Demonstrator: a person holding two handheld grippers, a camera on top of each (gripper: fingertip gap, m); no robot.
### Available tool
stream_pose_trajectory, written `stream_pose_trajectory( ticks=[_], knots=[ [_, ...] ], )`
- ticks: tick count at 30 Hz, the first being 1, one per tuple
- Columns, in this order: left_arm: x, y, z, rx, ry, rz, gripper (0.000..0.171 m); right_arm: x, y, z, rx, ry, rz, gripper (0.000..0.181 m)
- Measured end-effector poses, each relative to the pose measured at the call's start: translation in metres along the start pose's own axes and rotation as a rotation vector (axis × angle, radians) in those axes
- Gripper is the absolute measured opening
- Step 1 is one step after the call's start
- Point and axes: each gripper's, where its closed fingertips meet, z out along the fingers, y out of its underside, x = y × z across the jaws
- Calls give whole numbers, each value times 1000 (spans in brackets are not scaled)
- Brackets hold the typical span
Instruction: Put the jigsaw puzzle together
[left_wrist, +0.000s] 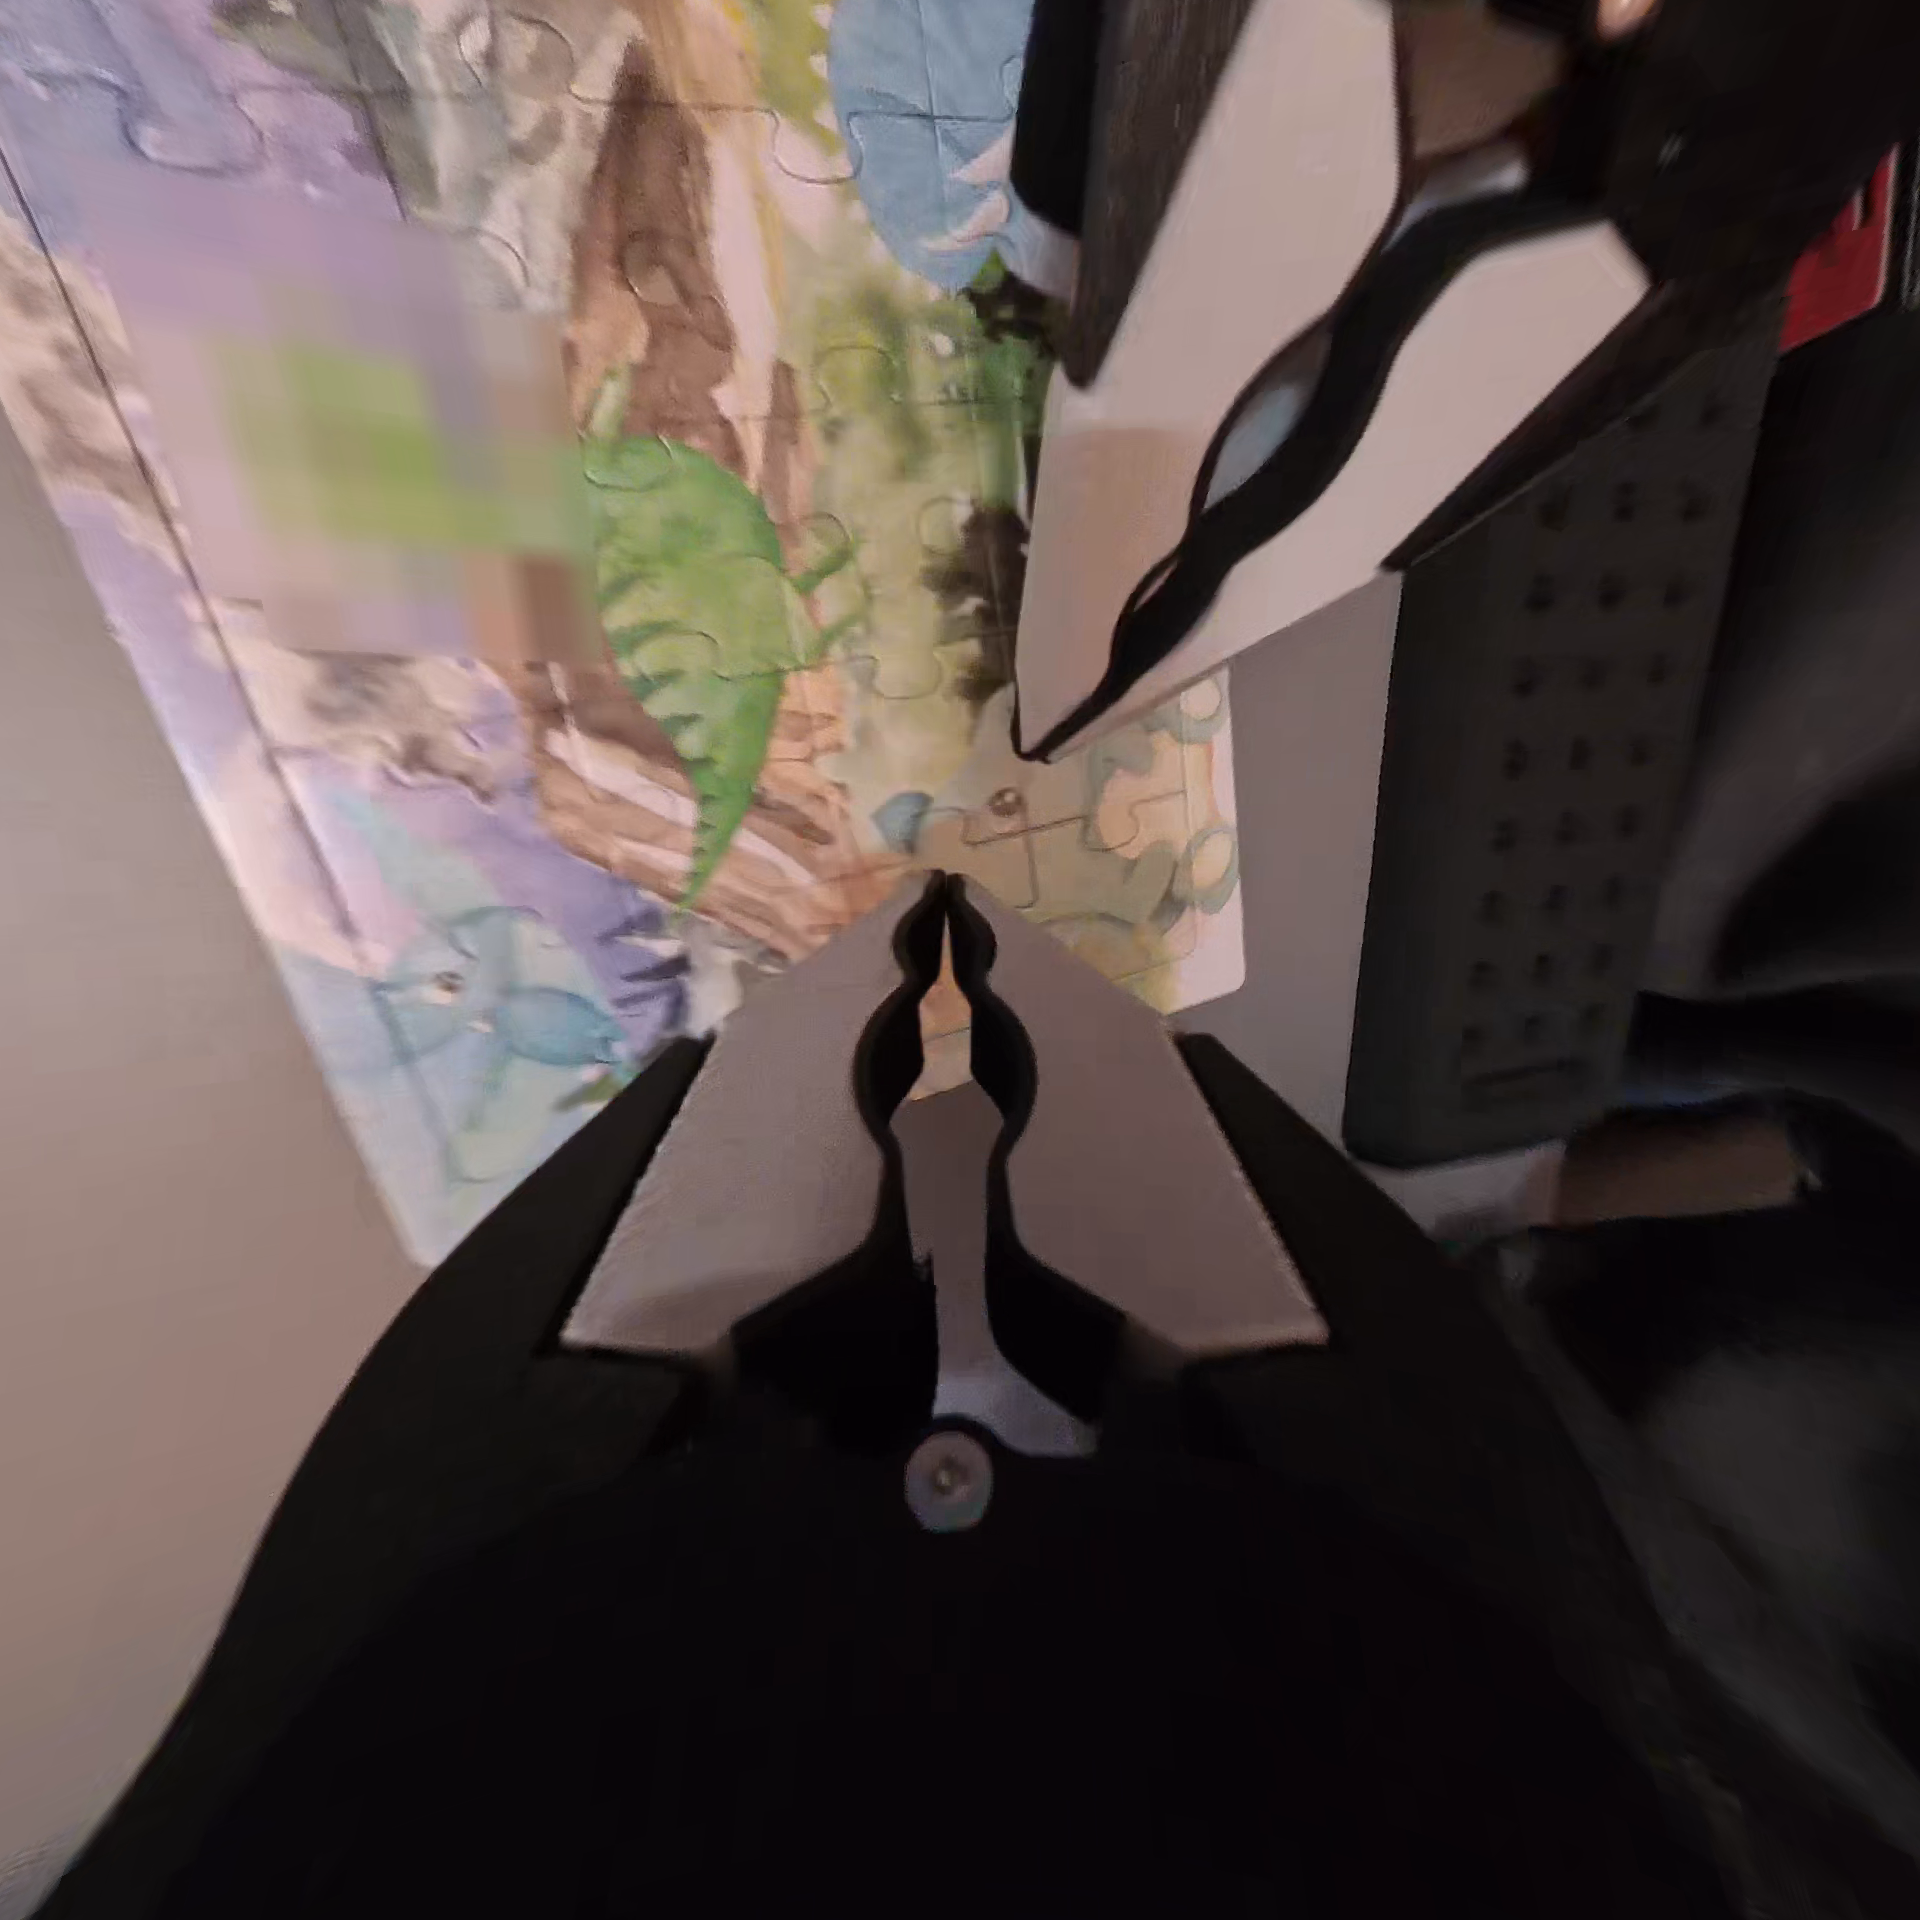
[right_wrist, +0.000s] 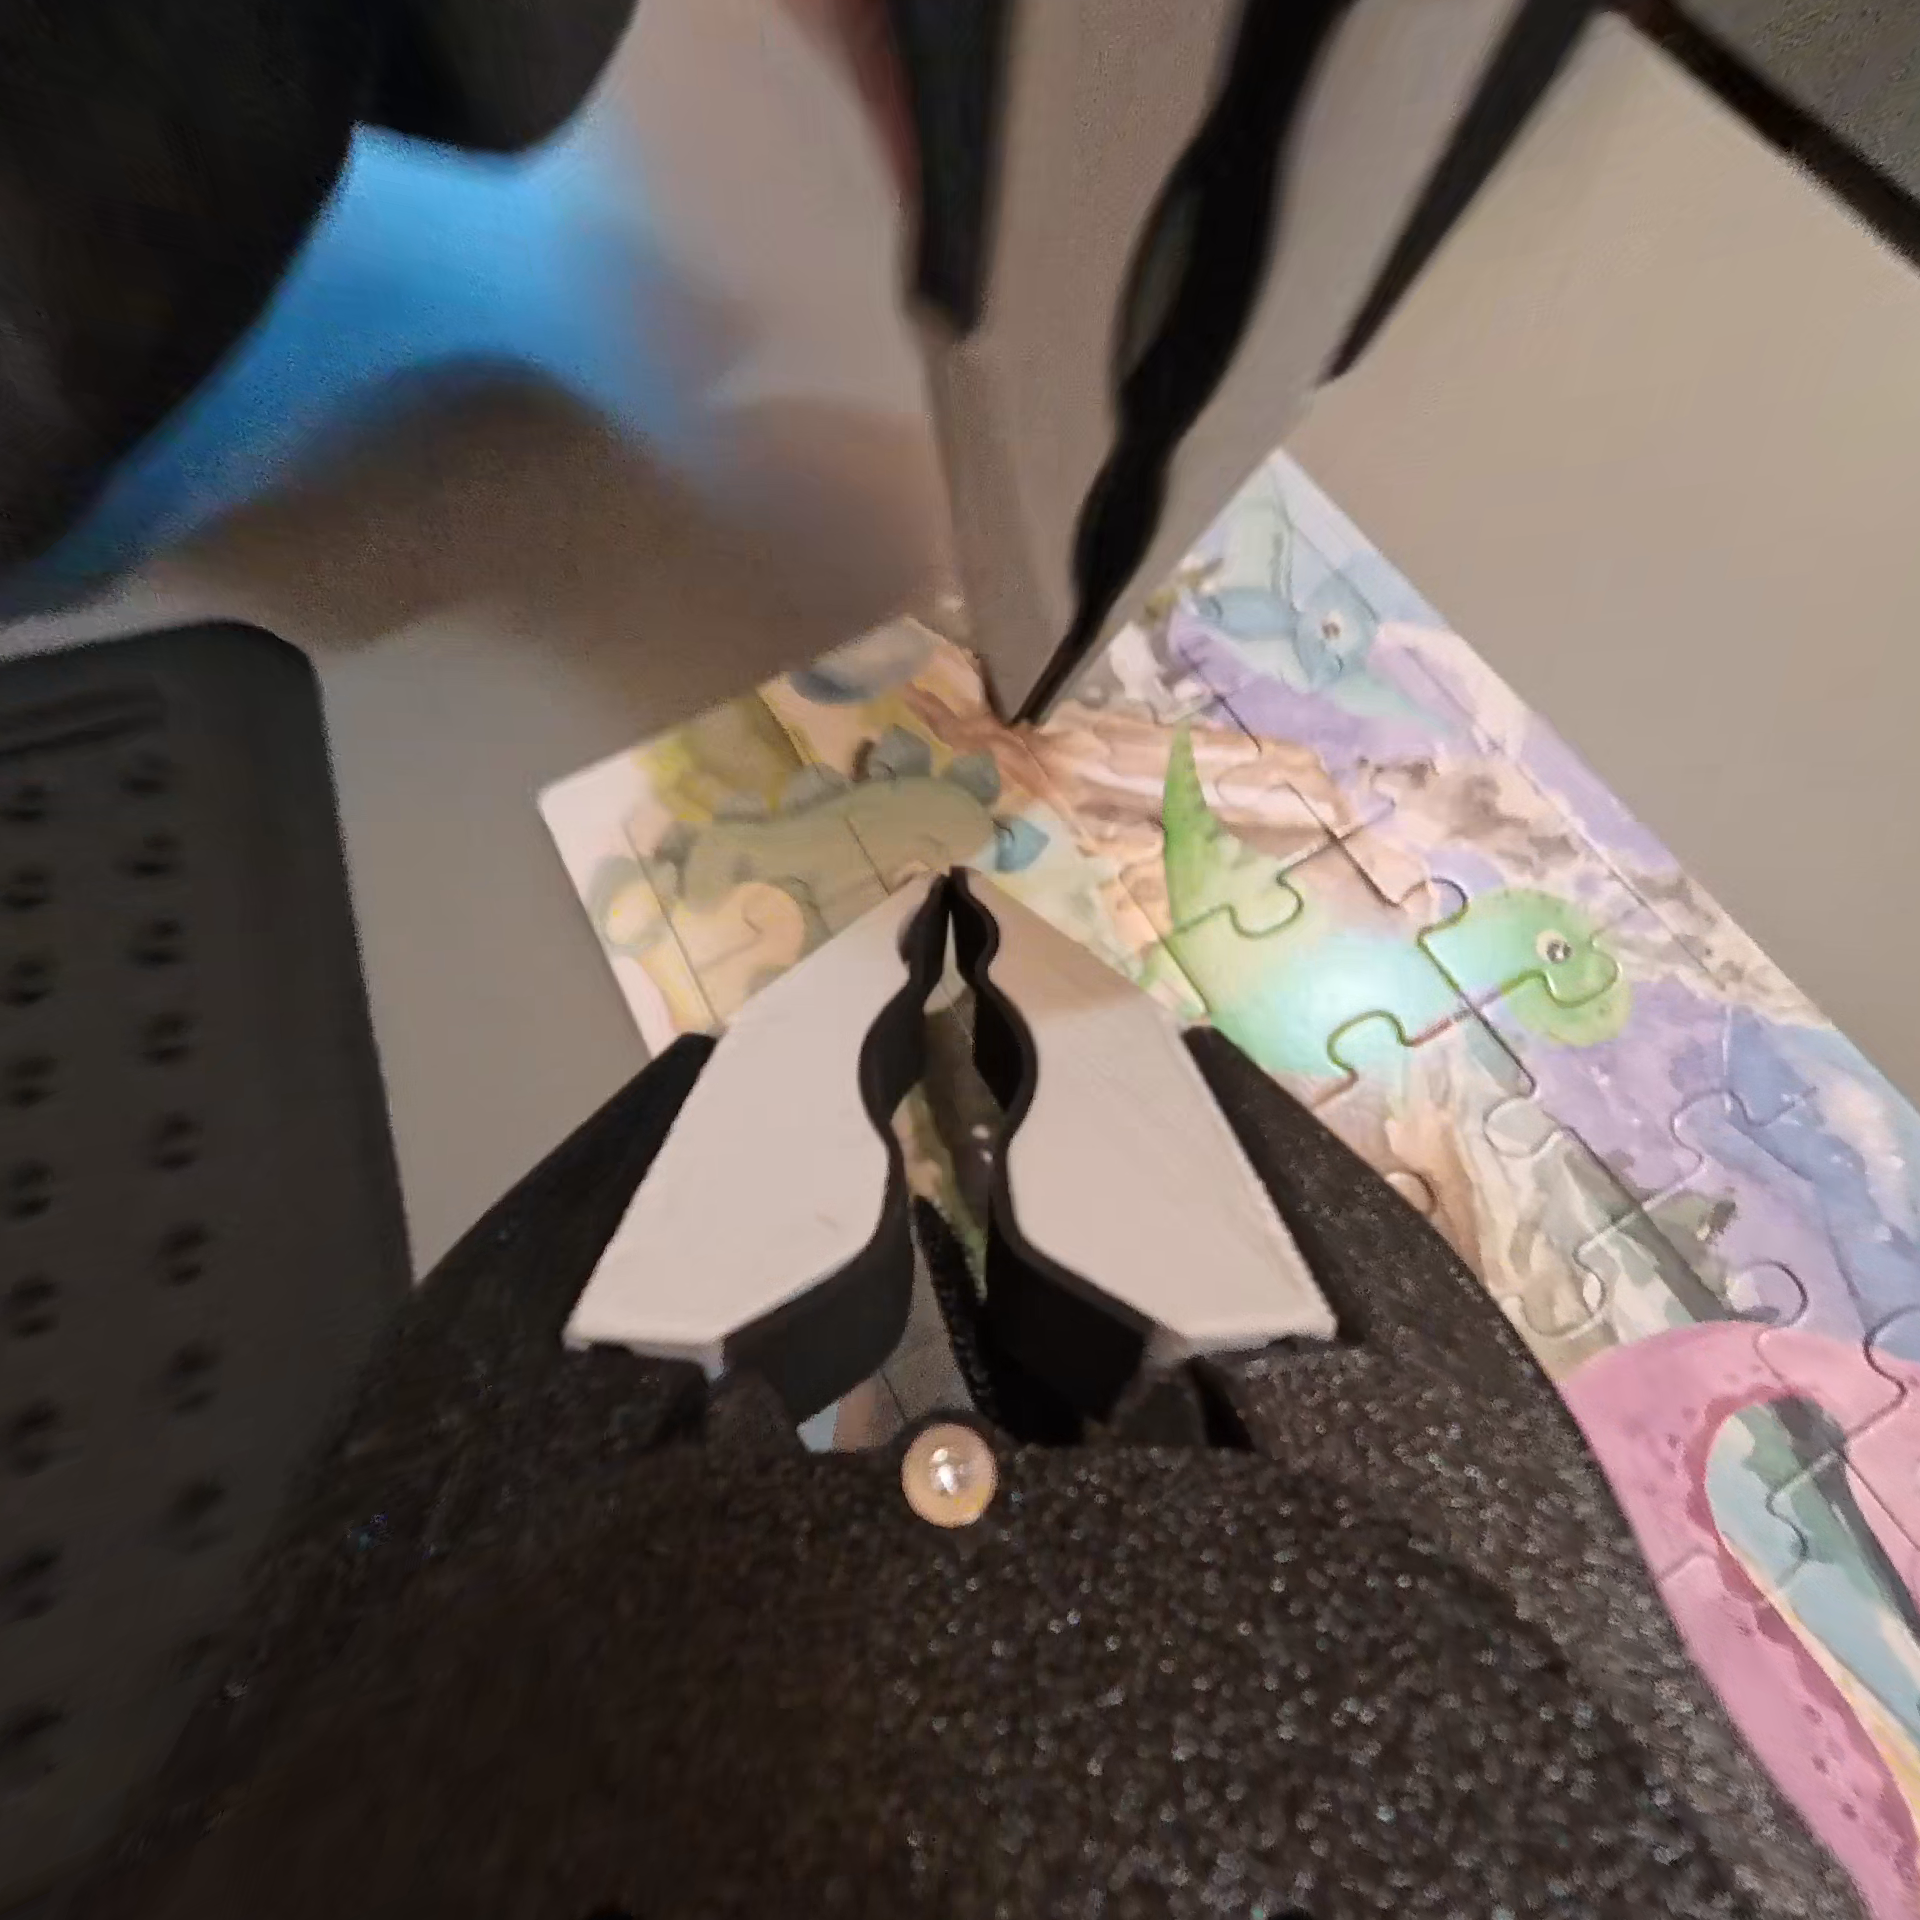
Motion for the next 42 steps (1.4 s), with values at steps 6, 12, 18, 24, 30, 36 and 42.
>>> stream_pose_trajectory(
  ticks=[6,12,18,24,30,36,42],
  knots=[
    [11,28,10,387,-254,-283,0,-5,19,11,-105,-9,-15,0],
    [20,4,-1,727,-371,-371,0,-10,19,16,-113,-21,-8,0],
    [-16,-3,30,543,-487,-355,0,-9,13,0,-37,-1,54,0],
    [-20,1,14,524,-577,-375,0,-3,9,-14,-14,99,-38,0],
    [38,29,-41,691,-755,-543,20,25,31,-131,63,286,219,19],
    [109,37,-12,843,-736,-699,79,-5,99,-188,46,397,408,76],
    [135,26,12,948,-700,-744,79,-17,118,-205,188,535,517,78]
  ],
)
